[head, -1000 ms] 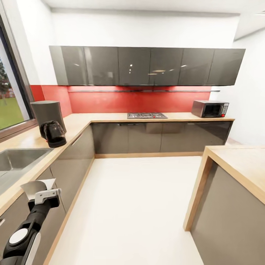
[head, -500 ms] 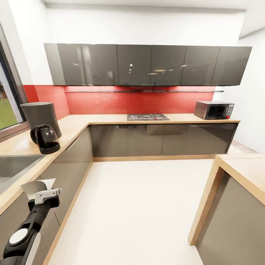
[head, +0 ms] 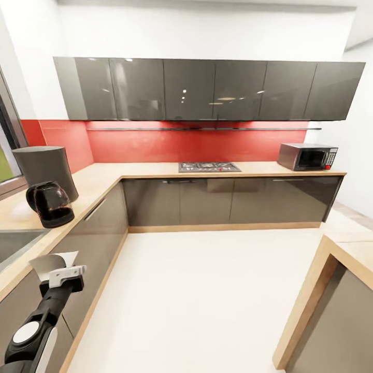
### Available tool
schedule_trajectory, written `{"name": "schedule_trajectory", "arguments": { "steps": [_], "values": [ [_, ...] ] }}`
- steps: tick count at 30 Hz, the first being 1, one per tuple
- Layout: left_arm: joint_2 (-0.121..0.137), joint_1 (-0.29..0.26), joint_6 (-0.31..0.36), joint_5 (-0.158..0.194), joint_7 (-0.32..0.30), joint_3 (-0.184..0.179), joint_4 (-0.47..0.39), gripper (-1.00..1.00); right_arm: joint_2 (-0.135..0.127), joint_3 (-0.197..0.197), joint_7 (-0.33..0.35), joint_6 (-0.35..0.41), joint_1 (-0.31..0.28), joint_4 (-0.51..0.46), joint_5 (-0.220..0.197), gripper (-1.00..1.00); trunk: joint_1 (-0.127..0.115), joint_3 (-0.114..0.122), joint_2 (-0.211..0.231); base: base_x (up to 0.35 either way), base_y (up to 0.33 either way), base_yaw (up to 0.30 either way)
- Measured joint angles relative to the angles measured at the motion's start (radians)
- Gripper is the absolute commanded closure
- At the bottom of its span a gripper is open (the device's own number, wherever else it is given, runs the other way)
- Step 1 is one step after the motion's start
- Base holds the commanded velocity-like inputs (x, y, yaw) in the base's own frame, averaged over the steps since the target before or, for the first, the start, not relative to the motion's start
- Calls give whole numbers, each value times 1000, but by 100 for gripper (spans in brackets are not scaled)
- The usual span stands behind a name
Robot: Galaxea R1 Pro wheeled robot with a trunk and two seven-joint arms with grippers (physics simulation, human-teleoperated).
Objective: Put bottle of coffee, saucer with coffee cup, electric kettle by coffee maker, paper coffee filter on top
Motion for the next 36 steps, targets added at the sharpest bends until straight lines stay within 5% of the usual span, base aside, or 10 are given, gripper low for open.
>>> {"name": "schedule_trajectory", "arguments": {
  "steps": [36],
  "values": [
    [0, 0, 0, 0, 0, 0, 0, 100, 0, 0, 0, 0, 0, 0, 0, -100, 0, 0, 0, 327, 0, 0]
  ]
}}
